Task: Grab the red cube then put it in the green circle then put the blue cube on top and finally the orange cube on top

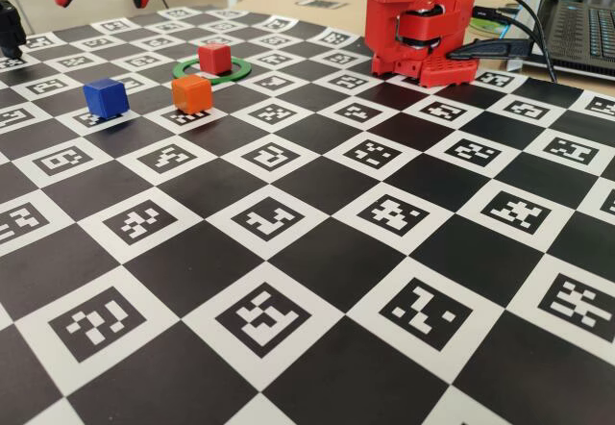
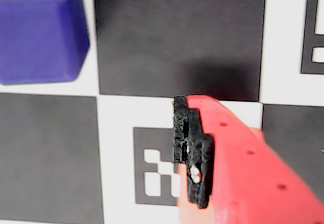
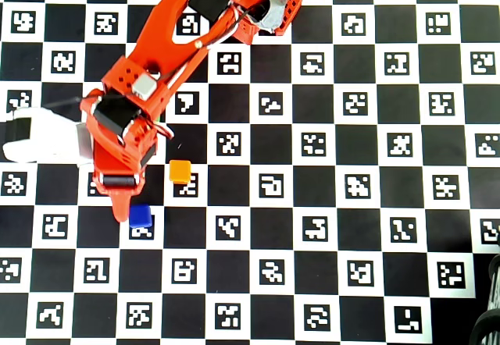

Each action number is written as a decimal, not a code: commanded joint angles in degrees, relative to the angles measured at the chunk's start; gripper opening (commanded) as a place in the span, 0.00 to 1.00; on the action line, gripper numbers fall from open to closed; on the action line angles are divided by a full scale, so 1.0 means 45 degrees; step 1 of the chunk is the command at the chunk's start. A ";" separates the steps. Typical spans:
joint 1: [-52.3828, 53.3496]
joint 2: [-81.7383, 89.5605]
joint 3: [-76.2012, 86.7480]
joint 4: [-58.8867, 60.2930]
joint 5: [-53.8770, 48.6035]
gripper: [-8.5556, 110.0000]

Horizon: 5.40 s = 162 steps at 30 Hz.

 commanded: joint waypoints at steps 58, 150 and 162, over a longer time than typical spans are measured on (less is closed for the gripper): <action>-0.0938 -0.2715 0.0273 -0.4297 0.0156 0.42; 0.3965 0.8027 1.1836 -0.5273 -0.5000 0.11; 0.3887 0.8574 1.1641 -0.4629 -0.5762 0.10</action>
